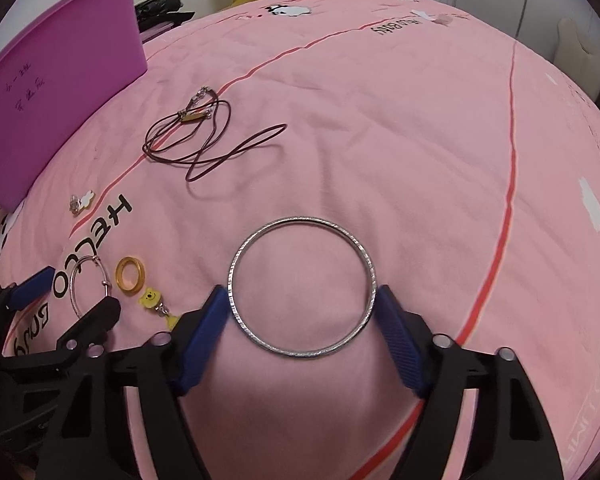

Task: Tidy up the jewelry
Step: 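Grasp the silver bangle with left tool while right tool grasps the large silver hoop, then carry the bangle and hoop with both tools over the purple tub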

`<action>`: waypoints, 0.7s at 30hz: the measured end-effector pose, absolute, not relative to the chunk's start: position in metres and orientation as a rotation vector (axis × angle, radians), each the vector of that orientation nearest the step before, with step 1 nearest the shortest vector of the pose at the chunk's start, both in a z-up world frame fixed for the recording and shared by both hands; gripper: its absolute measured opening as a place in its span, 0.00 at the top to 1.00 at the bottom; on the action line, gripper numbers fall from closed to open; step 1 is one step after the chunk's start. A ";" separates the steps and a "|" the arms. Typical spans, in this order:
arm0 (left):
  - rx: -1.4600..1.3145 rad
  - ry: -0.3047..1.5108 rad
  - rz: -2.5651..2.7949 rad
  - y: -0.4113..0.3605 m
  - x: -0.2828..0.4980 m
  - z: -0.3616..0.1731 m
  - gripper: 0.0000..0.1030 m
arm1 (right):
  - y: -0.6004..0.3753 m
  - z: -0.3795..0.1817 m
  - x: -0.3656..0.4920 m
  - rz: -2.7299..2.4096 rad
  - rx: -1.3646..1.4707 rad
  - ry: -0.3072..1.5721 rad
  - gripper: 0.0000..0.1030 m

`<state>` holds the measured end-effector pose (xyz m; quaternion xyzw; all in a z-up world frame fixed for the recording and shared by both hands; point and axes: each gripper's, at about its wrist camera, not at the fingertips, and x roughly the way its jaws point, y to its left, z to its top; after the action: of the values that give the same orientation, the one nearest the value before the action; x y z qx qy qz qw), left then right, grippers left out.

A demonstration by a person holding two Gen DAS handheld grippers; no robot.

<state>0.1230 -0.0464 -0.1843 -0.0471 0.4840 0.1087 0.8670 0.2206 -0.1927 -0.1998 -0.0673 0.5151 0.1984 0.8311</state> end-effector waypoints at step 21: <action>-0.138 1.002 0.005 -0.017 0.106 -0.158 0.55 | -0.214 -0.180 0.181 0.365 0.010 1.061 0.31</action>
<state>0.1062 -0.0166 -0.1576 -0.0660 0.4800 0.0022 0.8748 0.1815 -0.2138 -0.1799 0.0047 0.5029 0.1730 0.8468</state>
